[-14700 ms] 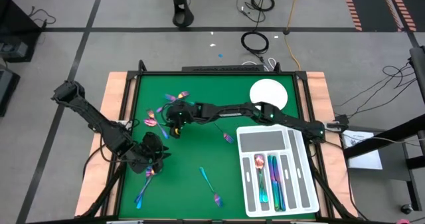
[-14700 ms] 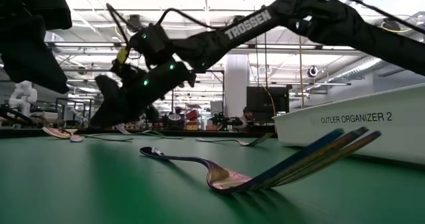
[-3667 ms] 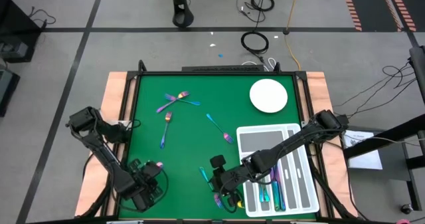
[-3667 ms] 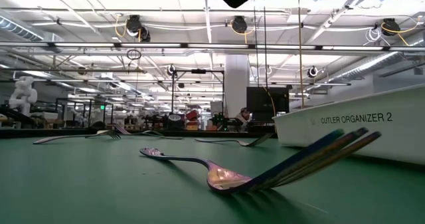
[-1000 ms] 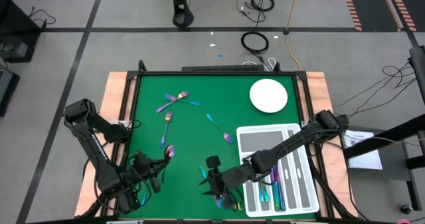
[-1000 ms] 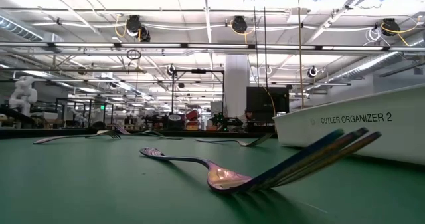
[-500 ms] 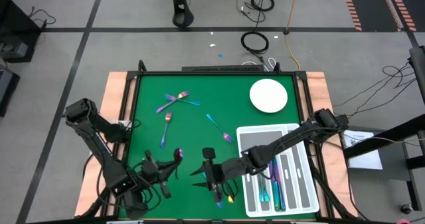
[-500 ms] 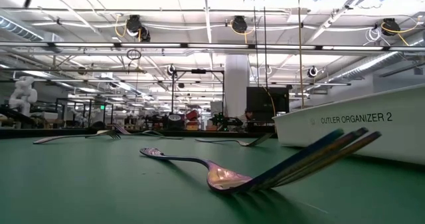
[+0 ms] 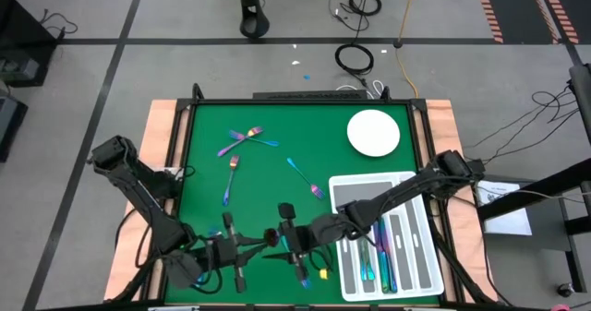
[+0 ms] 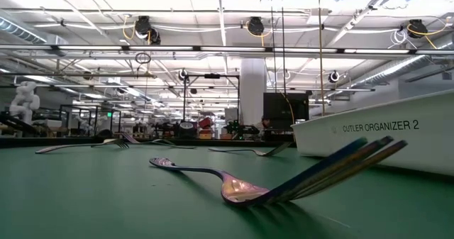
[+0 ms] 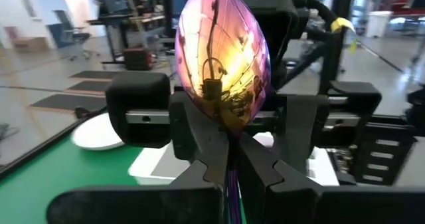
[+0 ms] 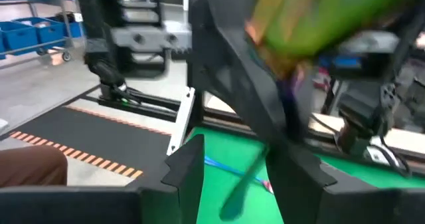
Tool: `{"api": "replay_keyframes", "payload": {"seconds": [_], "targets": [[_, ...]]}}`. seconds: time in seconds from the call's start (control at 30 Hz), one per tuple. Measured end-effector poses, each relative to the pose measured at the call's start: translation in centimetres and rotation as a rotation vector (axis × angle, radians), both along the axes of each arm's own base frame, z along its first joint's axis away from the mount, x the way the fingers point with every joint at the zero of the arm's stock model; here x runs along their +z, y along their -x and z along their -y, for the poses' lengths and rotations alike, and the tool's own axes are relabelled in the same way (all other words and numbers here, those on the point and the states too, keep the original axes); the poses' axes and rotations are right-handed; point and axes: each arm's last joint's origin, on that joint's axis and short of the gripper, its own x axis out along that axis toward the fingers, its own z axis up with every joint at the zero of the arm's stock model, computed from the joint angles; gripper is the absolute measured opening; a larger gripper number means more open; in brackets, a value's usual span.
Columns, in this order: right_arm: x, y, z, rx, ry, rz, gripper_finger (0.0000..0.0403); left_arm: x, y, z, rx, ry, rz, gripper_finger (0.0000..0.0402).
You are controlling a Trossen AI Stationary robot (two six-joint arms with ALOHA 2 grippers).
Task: Sort silverware
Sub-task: Put the spoon into the utensil organizer
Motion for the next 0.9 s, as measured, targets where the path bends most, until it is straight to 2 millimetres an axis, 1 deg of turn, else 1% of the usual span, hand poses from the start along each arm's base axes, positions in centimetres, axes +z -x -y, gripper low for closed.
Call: {"api": "replay_keyframes", "payload": {"seconds": [0.17, 0.3, 0.43, 0.57, 0.6, 0.77, 0.83, 0.9], "targets": [[0.02, 0.32, -0.7, 0.016, 0.019, 0.013, 0.0146, -0.01, -0.46, -0.22, -0.05, 0.008, -0.008, 0.002], [0.01, 0.38, -0.8, 0.01, 0.025, 0.014, 0.0126, 0.03, -0.47, -0.22, -0.052, 0.005, -0.007, 0.002], [0.0, 0.36, -0.75, 0.004, 0.033, 0.015, 0.0083, 0.03, -0.46, -0.2, -0.055, 0.006, -0.007, 0.002], [-0.12, 0.36, -0.64, -0.039, 0.062, 0.009, 0.0018, 0.01, -0.47, -0.19, -0.062, 0.001, -0.01, 0.002], [-0.16, 0.36, -0.65, -0.037, 0.064, 0.006, 0.001, -0.03, -0.46, -0.16, -0.07, -0.003, -0.014, 0.002], [-0.32, 0.42, -0.68, -0.032, 0.063, -0.014, 0.0004, -0.15, -0.47, -0.11, -0.095, -0.006, -0.025, 0.0023], [-0.36, 0.44, -0.65, -0.036, 0.068, -0.022, 0.0004, -0.36, -0.44, -0.14, -0.096, -0.021, -0.043, 0.0033], [-0.45, 0.48, -0.63, -0.036, 0.071, -0.035, 0.0002, -0.61, -0.39, -0.18, -0.094, -0.042, -0.064, 0.0051]]}}
